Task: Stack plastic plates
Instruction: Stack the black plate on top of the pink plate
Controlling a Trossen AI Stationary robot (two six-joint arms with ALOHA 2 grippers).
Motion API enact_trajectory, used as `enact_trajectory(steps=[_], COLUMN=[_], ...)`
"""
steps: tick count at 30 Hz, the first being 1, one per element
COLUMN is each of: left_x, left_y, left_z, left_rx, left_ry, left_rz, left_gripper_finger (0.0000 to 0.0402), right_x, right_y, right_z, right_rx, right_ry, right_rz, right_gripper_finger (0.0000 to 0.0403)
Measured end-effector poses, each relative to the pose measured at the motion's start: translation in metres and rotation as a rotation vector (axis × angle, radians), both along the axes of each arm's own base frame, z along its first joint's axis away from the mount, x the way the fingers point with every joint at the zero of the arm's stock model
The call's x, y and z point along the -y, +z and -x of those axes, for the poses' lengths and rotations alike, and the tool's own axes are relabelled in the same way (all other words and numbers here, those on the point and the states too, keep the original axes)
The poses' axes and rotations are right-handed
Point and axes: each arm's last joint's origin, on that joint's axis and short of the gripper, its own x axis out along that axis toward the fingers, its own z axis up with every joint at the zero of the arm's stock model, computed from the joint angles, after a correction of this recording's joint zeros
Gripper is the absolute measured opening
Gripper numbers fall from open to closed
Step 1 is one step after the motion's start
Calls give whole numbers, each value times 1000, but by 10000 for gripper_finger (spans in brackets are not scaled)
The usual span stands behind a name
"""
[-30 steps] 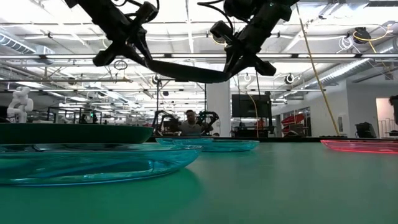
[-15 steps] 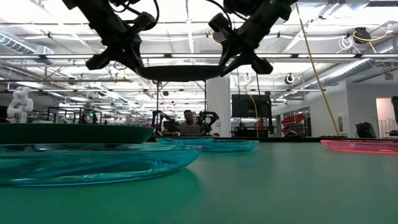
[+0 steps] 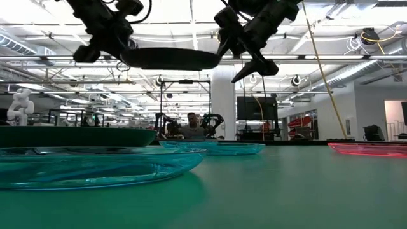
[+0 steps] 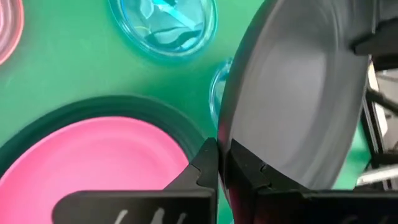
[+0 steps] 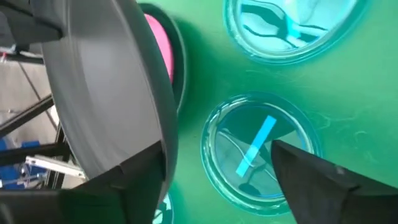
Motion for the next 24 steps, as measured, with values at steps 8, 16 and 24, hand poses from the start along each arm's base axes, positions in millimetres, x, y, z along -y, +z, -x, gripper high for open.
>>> enact_trajectory(steps=[8,16,24], left_x=[7,9,5], left_y=[-2,-6,-11], left_z=[22,35,47], left_rx=[-133,-238,-383], left_ry=[-99,-141,-231], left_rz=[23,-7,-76], left_gripper_finger=[10,10,10], right_x=[1,-1,-9], right_y=[-8,-9,-10], right_z=[8,13,13], right_rx=[-103,-136,-154], right_ry=[23,79,163], right_rz=[12,15,41], right_gripper_finger=[301,302,302])
